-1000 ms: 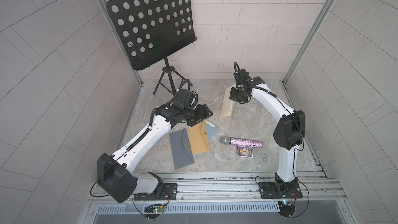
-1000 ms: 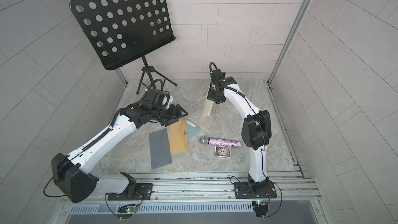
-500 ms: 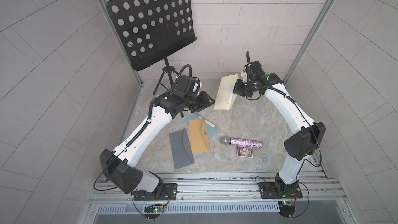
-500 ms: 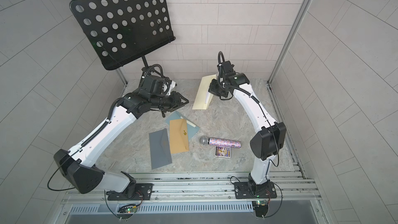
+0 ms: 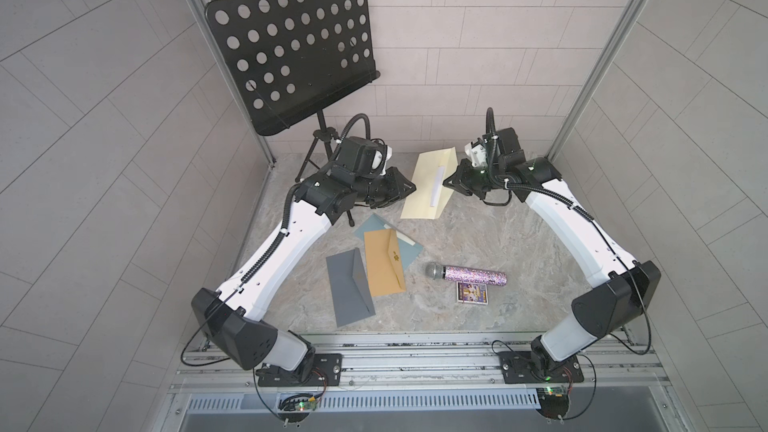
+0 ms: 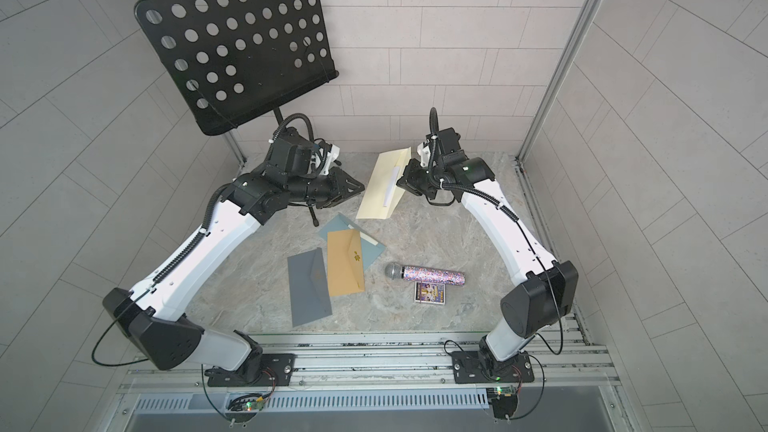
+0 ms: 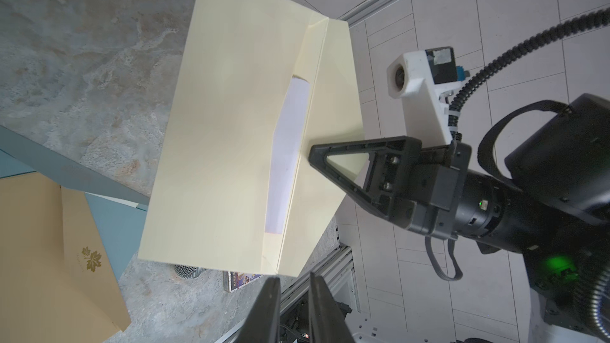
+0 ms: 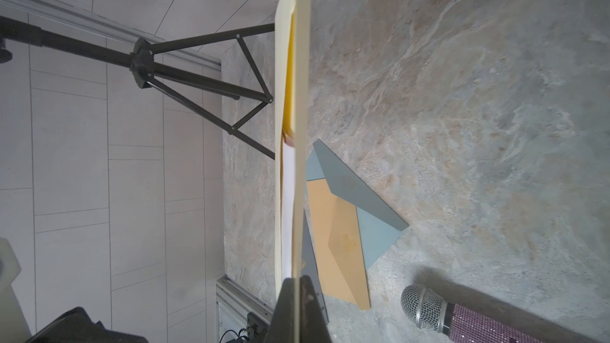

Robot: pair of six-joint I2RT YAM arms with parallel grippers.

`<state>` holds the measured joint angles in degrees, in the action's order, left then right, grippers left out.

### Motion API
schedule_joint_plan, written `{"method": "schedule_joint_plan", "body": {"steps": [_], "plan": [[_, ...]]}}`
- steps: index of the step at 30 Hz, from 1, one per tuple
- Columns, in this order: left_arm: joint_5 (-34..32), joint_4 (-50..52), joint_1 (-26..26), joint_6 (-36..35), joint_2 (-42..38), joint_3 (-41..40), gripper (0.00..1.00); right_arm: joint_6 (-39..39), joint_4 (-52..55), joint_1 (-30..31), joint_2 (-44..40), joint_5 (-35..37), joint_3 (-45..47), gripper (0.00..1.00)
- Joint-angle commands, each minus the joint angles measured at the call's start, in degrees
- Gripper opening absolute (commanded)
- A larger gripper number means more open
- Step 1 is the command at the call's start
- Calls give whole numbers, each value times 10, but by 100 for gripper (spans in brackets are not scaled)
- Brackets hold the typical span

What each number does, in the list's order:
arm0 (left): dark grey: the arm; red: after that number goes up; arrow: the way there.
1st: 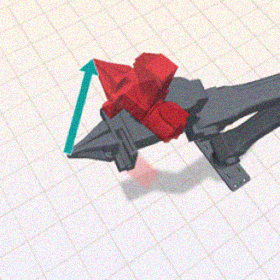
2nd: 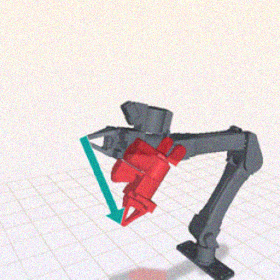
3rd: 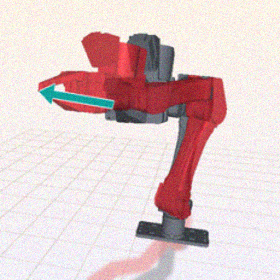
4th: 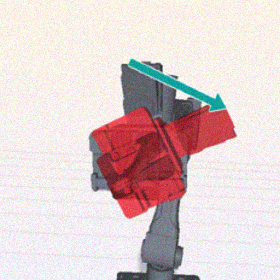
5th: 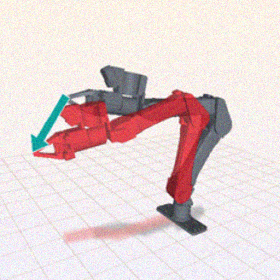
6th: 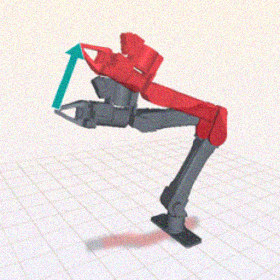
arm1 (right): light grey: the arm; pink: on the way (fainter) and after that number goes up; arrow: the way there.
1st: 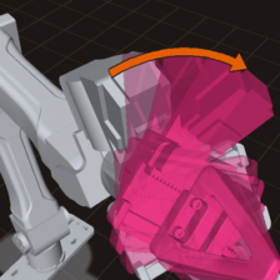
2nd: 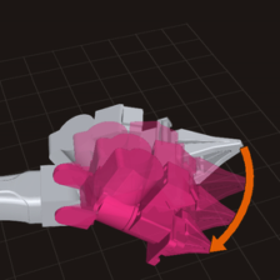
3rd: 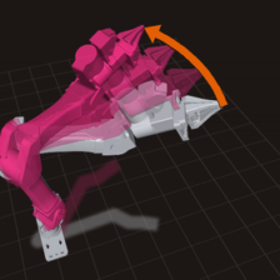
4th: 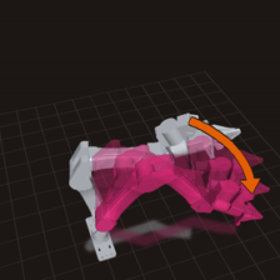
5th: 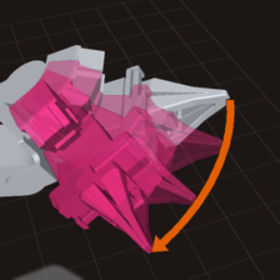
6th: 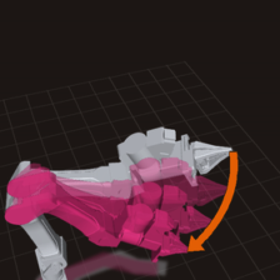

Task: Take the letter paper out of the envelope
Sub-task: Take out the letter paper from the envelope.

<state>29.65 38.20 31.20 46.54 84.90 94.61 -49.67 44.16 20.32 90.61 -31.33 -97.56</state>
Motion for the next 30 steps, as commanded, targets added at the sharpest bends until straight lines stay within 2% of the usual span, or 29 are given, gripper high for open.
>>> {"method": "schedule_joint_plan", "body": {"steps": [1, 5, 10, 12, 30], "plan": [[-8, -2, 7, -11, 24, 28, 24, -20, -20, 15, -28, -12, 8, 0], [-22, 4, 15, -20, 54, 57, 30, -20, -19, 35, -33, -3, 11, 0], [-71, 55, 24, -47, 88, 113, 39, -6, 4, 52, -32, 13, -1, 0], [-85, 74, 30, -76, 100, 134, 41, 2, 10, 56, -32, 16, -7, 0], [-161, 149, 70, -114, 164, 221, 45, 83, 74, 82, -20, 57, -54, 0]]}}
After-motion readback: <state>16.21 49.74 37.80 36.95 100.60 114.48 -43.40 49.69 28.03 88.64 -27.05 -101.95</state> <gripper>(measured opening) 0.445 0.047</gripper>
